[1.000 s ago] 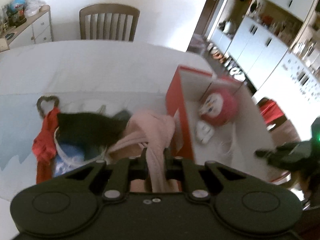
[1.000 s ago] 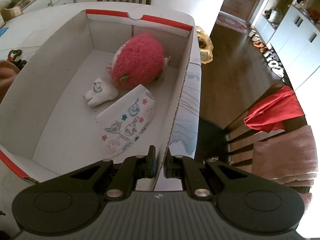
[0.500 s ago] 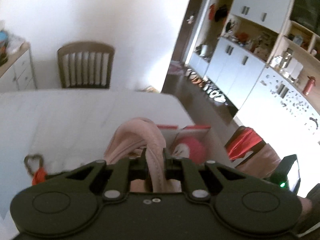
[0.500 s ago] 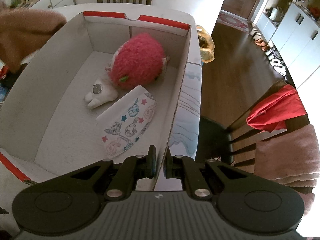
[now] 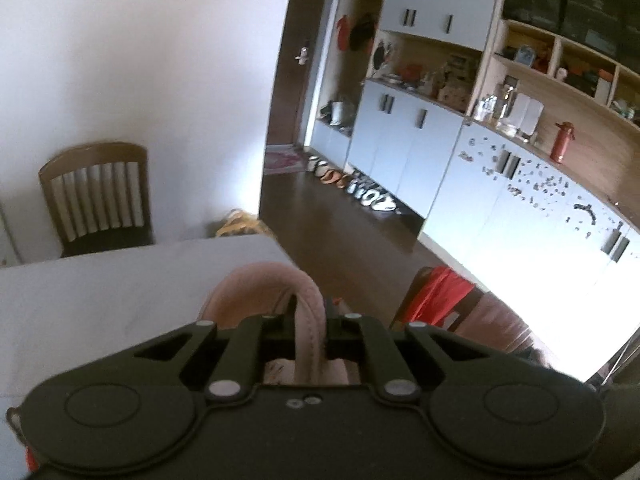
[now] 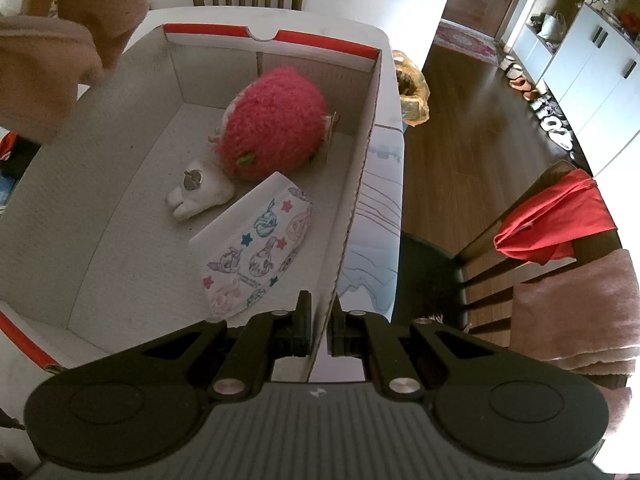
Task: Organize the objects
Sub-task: 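Lift and carry the pink towel with the left gripper into the shoebox, then open the left gripper to drop the towel inside the box, then move the left gripper back to the pile over the black cloth, then close the left gripper on the black cloth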
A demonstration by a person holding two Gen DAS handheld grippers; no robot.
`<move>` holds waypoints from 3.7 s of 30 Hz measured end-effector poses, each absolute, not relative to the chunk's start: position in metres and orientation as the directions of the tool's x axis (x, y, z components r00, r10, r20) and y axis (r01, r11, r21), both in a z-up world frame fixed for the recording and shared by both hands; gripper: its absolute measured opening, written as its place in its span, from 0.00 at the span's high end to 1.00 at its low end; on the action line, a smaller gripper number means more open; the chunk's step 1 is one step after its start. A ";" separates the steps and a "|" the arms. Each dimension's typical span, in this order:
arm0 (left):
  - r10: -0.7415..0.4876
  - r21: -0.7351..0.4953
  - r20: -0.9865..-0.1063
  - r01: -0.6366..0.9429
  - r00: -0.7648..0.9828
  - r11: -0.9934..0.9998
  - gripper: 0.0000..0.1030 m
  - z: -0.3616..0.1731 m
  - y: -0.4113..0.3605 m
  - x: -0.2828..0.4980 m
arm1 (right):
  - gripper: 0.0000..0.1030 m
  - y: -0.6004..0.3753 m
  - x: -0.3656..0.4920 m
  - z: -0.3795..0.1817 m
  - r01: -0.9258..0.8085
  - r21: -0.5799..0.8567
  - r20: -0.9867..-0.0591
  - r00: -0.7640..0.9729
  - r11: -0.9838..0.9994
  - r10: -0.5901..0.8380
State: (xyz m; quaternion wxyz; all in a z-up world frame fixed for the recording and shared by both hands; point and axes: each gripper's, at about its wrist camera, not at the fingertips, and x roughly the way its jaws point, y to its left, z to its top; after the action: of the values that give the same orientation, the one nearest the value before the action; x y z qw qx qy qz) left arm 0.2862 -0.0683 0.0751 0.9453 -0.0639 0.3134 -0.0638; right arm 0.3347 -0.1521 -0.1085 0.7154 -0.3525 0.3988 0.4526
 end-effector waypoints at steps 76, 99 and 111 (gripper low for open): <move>-0.086 -0.139 -0.793 -0.042 0.603 0.989 0.01 -0.033 -0.062 0.244 | 0.93 -0.152 0.336 -0.106 -0.938 -0.134 -0.892 0.254 0.319 0.373; 0.190 -0.042 -0.803 -0.372 0.564 0.927 0.01 -0.051 0.079 0.210 | 0.93 -0.149 0.336 -0.105 -0.938 -0.142 -0.897 0.257 0.315 0.361; 0.222 0.097 -0.825 -0.258 0.520 0.961 0.02 -0.100 0.064 0.242 | 0.93 -0.148 0.336 -0.107 -0.939 -0.143 -0.902 0.254 0.314 0.349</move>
State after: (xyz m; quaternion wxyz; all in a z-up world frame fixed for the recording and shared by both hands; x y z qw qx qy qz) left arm 0.2418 0.0636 -0.0999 0.8715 -0.0190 0.4703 0.1378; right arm 0.3362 -0.1484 -0.1069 0.7028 -0.3650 0.4039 0.4579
